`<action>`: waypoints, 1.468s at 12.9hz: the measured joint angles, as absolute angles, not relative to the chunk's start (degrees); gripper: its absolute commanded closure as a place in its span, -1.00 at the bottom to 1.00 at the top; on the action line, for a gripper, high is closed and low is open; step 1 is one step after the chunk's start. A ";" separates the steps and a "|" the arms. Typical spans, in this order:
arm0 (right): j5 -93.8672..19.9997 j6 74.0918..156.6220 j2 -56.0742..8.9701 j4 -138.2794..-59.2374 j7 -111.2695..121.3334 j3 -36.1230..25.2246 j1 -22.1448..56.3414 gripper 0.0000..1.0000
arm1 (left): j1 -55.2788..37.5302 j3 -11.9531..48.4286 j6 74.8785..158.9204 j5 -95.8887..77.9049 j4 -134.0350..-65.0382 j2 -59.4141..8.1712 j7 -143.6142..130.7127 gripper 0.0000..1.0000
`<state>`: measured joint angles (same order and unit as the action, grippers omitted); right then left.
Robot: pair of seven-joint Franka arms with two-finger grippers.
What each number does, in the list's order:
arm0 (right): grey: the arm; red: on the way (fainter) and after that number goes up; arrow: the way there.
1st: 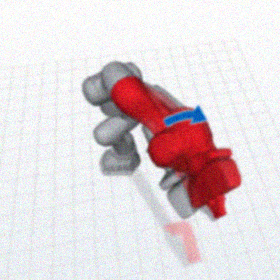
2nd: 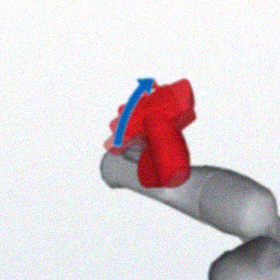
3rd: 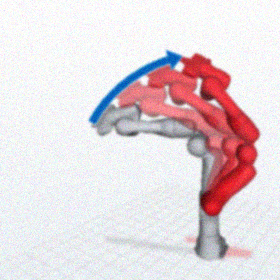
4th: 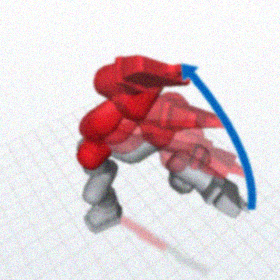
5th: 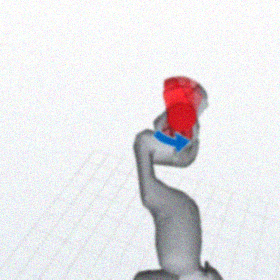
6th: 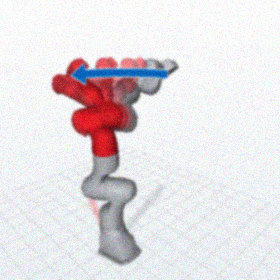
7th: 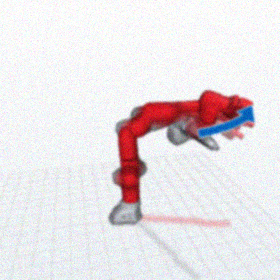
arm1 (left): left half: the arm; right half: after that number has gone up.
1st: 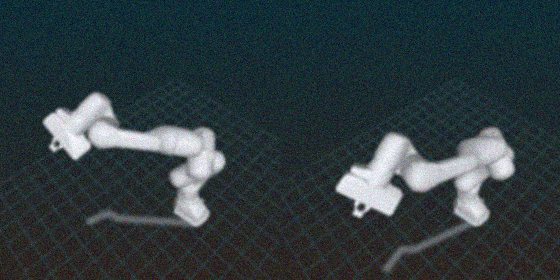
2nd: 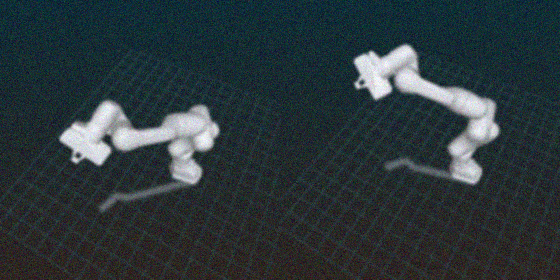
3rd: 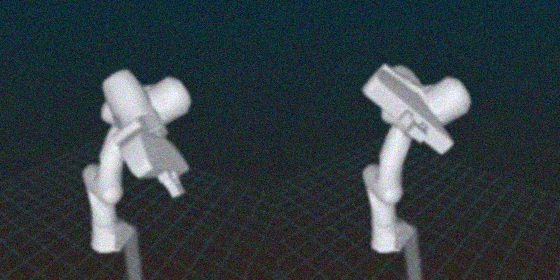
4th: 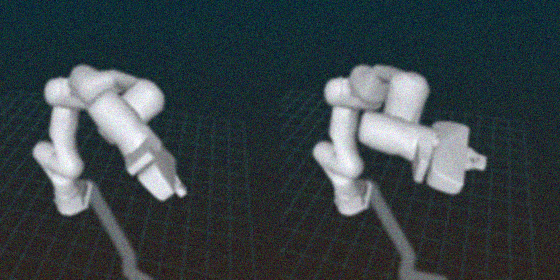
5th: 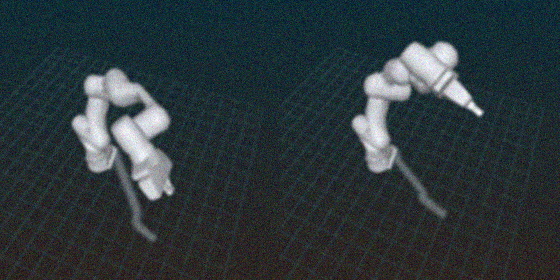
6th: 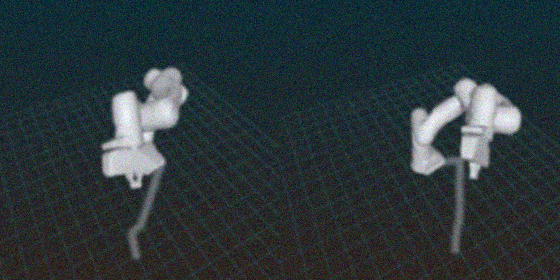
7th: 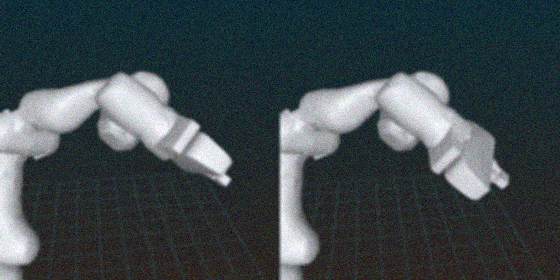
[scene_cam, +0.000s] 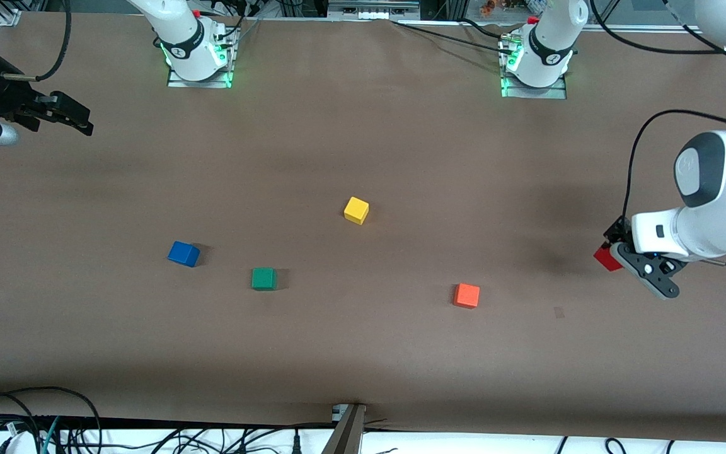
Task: Pass red block to right arm, stack on blue
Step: 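Lift the red cube with the left gripper while the right gripper approaches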
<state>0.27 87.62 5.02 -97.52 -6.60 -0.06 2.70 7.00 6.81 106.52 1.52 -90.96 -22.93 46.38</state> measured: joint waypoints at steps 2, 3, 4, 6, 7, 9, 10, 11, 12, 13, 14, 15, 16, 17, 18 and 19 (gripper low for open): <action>0.27 87.62 5.02 -97.52 -6.60 -0.06 2.71 -1.00 | 7.00 7.93 104.20 -1.52 -90.97 -21.45 48.77 1.00; 0.27 87.62 5.01 -97.52 -6.60 -0.06 2.71 -1.00 | 7.02 8.32 103.75 -3.22 -90.97 -20.93 51.09 1.00; 0.27 87.62 5.01 -97.52 -6.60 -0.06 2.71 -1.00 | 7.02 8.52 103.52 -5.53 -90.97 -20.62 53.71 1.00; 0.27 87.62 5.02 -97.52 -6.60 -0.06 2.71 -1.00 | 7.13 8.56 103.48 -11.26 -90.99 -20.61 57.97 1.00; 0.27 87.62 5.02 -97.52 -6.60 -0.06 2.71 -1.00 | 7.23 8.56 103.45 -14.20 -91.01 -20.67 59.44 1.00; 0.27 87.62 5.02 -97.52 -6.60 -0.06 2.71 -1.00 | 7.30 8.56 103.41 -18.97 -91.05 -20.78 62.23 1.00; 0.27 87.65 5.01 -97.52 -6.60 -0.06 2.71 -1.00 | 7.30 8.57 103.32 -21.18 -91.07 -20.81 64.07 1.00; 0.19 87.85 4.99 -97.52 -6.60 -0.06 2.71 -1.00 | 7.29 8.58 103.08 -23.65 -91.11 -20.86 66.05 1.00; -0.29 88.37 4.85 -97.52 -6.64 -0.08 2.70 -1.00 | 7.28 8.59 102.56 -26.14 -91.17 -20.99 68.02 1.00; -1.34 88.94 4.57 -97.52 -6.69 -0.16 2.65 -1.00 | 7.25 8.61 101.94 -28.80 -91.21 -21.21 69.73 1.00; -2.53 89.63 4.18 -97.52 -6.70 -0.29 2.58 -1.00 | 7.20 8.67 101.43 -31.63 -91.23 -21.60 71.53 1.00; -3.22 90.60 3.73 -97.52 -6.76 -0.39 2.48 -1.00 | 7.13 8.78 100.92 -34.57 -91.24 -22.10 73.48 1.00; -4.42 91.64 3.16 -97.47 -6.87 -0.63 2.40 -1.00 | 7.00 8.90 100.42 -37.77 -91.25 -22.72 75.37 1.00; -6.96 92.31 2.27 -97.30 -7.27 -1.03 2.36 -1.00 | 6.82 8.99 99.96 -40.43 -91.26 -23.38 76.91 1.00; -10.55 93.04 1.19 -97.09 -8.32 -1.46 2.34 -1.00 | 6.64 9.11 99.66 -42.93 -91.26 -24.02 78.07 1.00; -14.05 93.77 -0.02 -96.82 -9.86 -1.71 2.33 -1.00 | 6.49 9.40 99.25 -45.69 -91.26 -24.60 79.00 1.00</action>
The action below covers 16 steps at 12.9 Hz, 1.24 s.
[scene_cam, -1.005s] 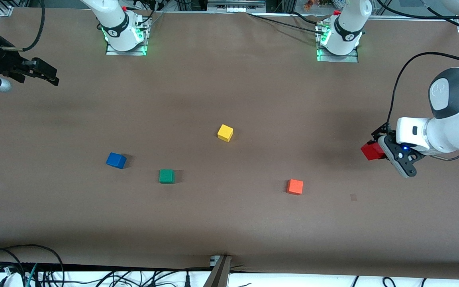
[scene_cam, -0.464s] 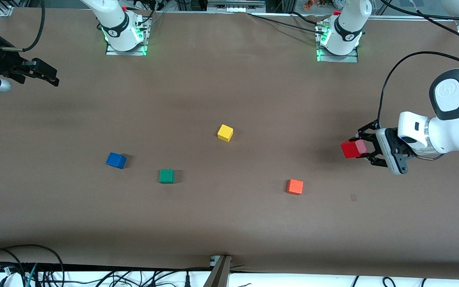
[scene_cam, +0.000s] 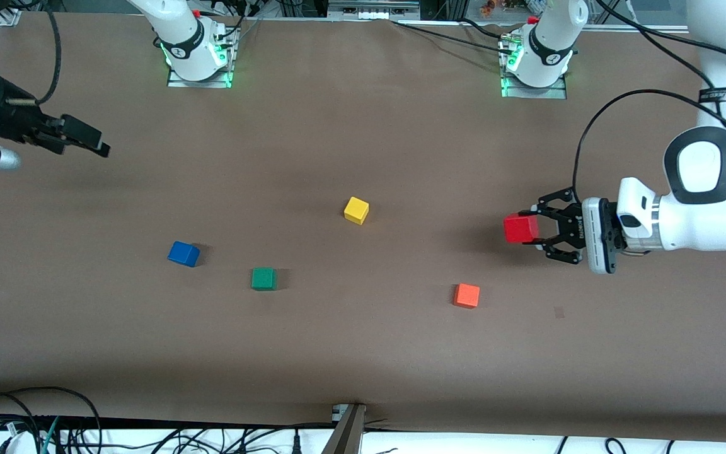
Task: Pass red block to right arm, stack on blue
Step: 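Lift the red cube with the left gripper while the right gripper approaches, then grasp the red cube with the right gripper from the left gripper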
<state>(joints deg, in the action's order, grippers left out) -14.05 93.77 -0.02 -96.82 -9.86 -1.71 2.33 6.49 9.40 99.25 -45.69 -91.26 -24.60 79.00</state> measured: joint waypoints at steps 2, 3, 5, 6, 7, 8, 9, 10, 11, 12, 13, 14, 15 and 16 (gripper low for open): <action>-20.17 95.68 -2.54 -96.58 -12.61 -1.64 2.43 -1.00 | 6.32 11.24 98.79 -51.37 -91.25 -25.82 83.05 1.00; -23.51 97.38 -3.91 -96.58 -13.65 -1.46 2.57 -1.00 | 6.18 12.29 98.80 -54.51 -91.24 -26.54 85.64 1.00; -31.53 101.86 -7.72 -96.59 -15.85 -1.18 3.78 -1.00 | 5.78 14.40 98.82 -59.61 -91.17 -28.53 92.39 1.00; -35.11 104.30 -9.99 -96.58 -16.85 -1.09 5.03 -1.00 | 5.45 15.48 98.88 -61.93 -91.05 -29.82 96.37 1.00; -37.19 106.55 -12.08 -96.53 -17.94 -1.00 6.54 -1.00 | 4.80 16.42 98.88 -64.53 -91.01 -31.24 99.94 1.00; -38.79 107.92 -13.91 -96.43 -18.59 -0.89 8.09 -1.00 | 3.61 16.92 99.02 -68.02 -90.96 -32.81 103.60 1.00; -41.56 108.63 -15.35 -96.24 -18.99 -0.73 9.55 -1.00 | 1.96 17.15 100.19 -71.91 -90.88 -34.33 107.92 1.00; -46.11 109.47 -16.47 -96.10 -19.04 -0.62 11.07 -1.00 | 0.26 17.30 102.44 -75.95 -90.72 -35.48 111.91 1.00; -51.10 110.84 -17.32 -95.96 -19.04 -0.52 12.71 -1.00 | -1.43 17.38 104.15 -79.99 -90.45 -36.19 114.47 1.00; -55.15 113.18 -17.87 -95.88 -19.04 -0.47 14.57 -1.00 | -3.19 17.41 105.25 -83.72 -90.19 -36.47 115.67 1.00; -57.83 116.04 -18.23 -95.81 -19.04 -0.40 16.47 -1.00 | -4.81 17.43 106.83 -86.48 -89.97 -36.46 116.17 1.00; -59.86 118.81 -18.47 -95.77 -19.04 -0.31 18.39 -1.00 | -6.16 17.47 108.77 -88.22 -89.65 -36.47 116.29 1.00; -61.83 121.07 -18.61 -95.76 -19.04 -0.24 20.23 -1.00 | -7.22 17.52 110.25 -89.76 -89.46 -36.46 116.32 1.00; -64.03 122.94 -18.75 -95.76 -18.52 -0.22 21.93 -1.00 | -8.20 17.52 111.09 -91.90 -89.46 -36.47 116.33 1.00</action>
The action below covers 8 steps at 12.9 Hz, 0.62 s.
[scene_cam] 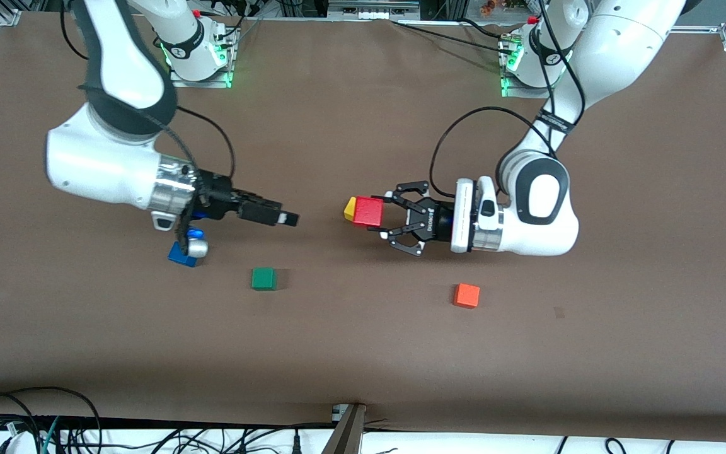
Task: Pass red block to right arm, stack on blue
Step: 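Grasp the red cube with the right gripper from the left gripper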
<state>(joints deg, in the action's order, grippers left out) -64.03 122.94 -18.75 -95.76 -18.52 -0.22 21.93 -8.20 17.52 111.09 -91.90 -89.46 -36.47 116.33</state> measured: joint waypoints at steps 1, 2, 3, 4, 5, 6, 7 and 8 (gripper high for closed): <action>-66.27 123.91 -18.93 -95.76 -16.45 -0.21 23.03 -1.00 | -9.23 17.52 111.69 -94.47 -89.53 -36.51 116.33 1.00; -68.63 124.10 -19.14 -95.77 -13.60 -0.22 23.46 -1.00 | -10.33 17.53 112.34 -97.00 -89.61 -36.57 116.37 1.00; -71.16 124.10 -19.35 -95.82 -10.96 -0.25 23.48 -1.00 | -11.34 17.53 113.05 -98.74 -89.63 -36.63 116.42 1.00; -74.18 124.09 -19.64 -95.89 -8.19 -0.34 23.40 -1.00 | -12.09 17.53 113.59 -99.74 -89.63 -36.64 116.45 1.00; -77.35 124.03 -20.06 -95.97 -5.03 -0.41 23.38 -1.00 | -12.42 17.52 113.84 -100.21 -89.63 -36.65 116.48 1.00; -79.53 123.92 -20.52 -96.12 -2.34 -0.42 23.39 -1.00 | -12.45 17.50 113.87 -100.23 -89.63 -36.65 116.48 1.00; -80.40 123.75 -20.90 -96.24 -0.81 -0.42 23.40 -1.00 | -12.45 17.43 113.87 -100.26 -89.63 -36.66 116.48 1.00; -80.62 123.61 -21.22 -96.30 0.24 -0.41 23.43 -1.00 | -12.53 17.43 113.91 -100.48 -89.63 -36.68 116.48 1.00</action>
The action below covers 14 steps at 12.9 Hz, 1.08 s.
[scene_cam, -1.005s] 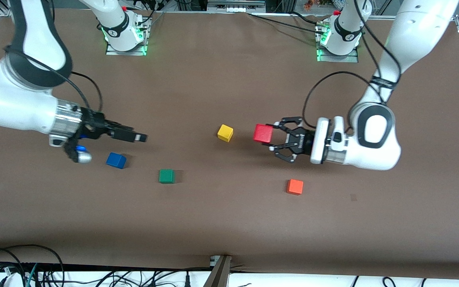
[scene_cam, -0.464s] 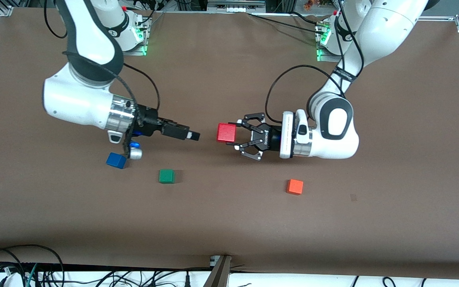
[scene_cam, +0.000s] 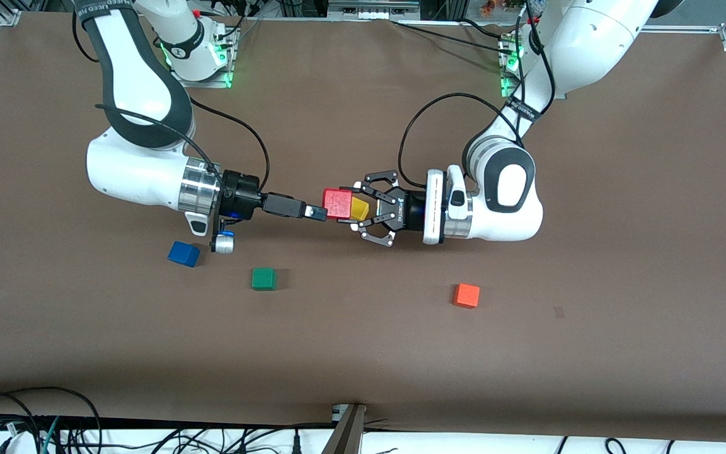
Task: Pass red block to right arm, stack on blue
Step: 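Grasp the red cube with the right gripper from the left gripper, then open the left gripper and pull it back from the cube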
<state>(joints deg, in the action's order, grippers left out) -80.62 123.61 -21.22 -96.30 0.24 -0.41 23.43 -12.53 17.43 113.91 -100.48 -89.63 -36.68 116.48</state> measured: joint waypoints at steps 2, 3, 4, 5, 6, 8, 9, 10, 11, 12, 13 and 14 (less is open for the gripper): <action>-80.79 122.96 -21.86 -96.65 2.63 -0.33 23.65 -1.00 | -13.06 17.44 114.35 -101.59 -89.63 -36.76 116.48 1.00; -81.11 122.07 -22.39 -96.77 3.97 -0.26 23.93 -1.00 | -13.42 17.44 114.56 -101.92 -89.63 -36.78 116.48 1.00; -81.44 121.48 -22.89 -96.77 4.89 -0.25 24.21 -0.99 | -13.62 17.44 114.72 -102.08 -89.63 -36.81 116.48 1.00; -81.56 121.08 -23.21 -96.77 5.22 -0.24 24.33 -0.52 | -13.69 17.44 114.79 -102.11 -89.63 -36.82 116.48 1.00; -81.57 120.96 -23.33 -96.77 5.32 -0.24 24.35 0.24 | -13.69 17.43 114.80 -102.12 -89.63 -36.82 116.48 1.00; -81.89 120.94 -23.31 -96.55 5.43 -0.25 24.32 0.73 | -13.70 17.40 114.89 -102.12 -89.67 -36.87 116.48 1.00; -82.02 120.93 -23.27 -96.30 5.51 -0.25 24.30 0.87 | -13.72 17.41 114.90 -102.13 -89.68 -37.04 116.48 1.00; -82.04 120.81 -23.29 -96.28 6.10 -0.29 24.27 0.97 | -13.72 17.42 114.86 -102.30 -89.68 -37.10 116.38 1.00; -82.05 120.57 -23.28 -96.27 6.15 -0.32 24.22 0.98 | -13.73 17.43 114.81 -102.30 -89.68 -37.09 116.39 1.00; -82.05 120.12 -23.29 -96.28 6.18 -0.39 24.13 0.98 | -13.76 17.47 114.78 -102.30 -89.68 -37.09 116.39 1.00; -82.06 119.81 -23.29 -96.27 6.21 -0.47 24.08 0.98 | -13.80 17.50 114.78 -102.42 -89.68 -37.09 116.39 0.84; -82.09 119.75 -23.29 -96.25 6.21 -0.50 24.07 0.98 | -13.81 17.50 114.78 -102.52 -89.68 -37.09 116.39 -0.98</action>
<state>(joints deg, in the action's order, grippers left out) -82.09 119.75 -23.29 -96.25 6.21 -0.50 24.07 -13.81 17.50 114.78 -102.52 -89.68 -37.09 116.39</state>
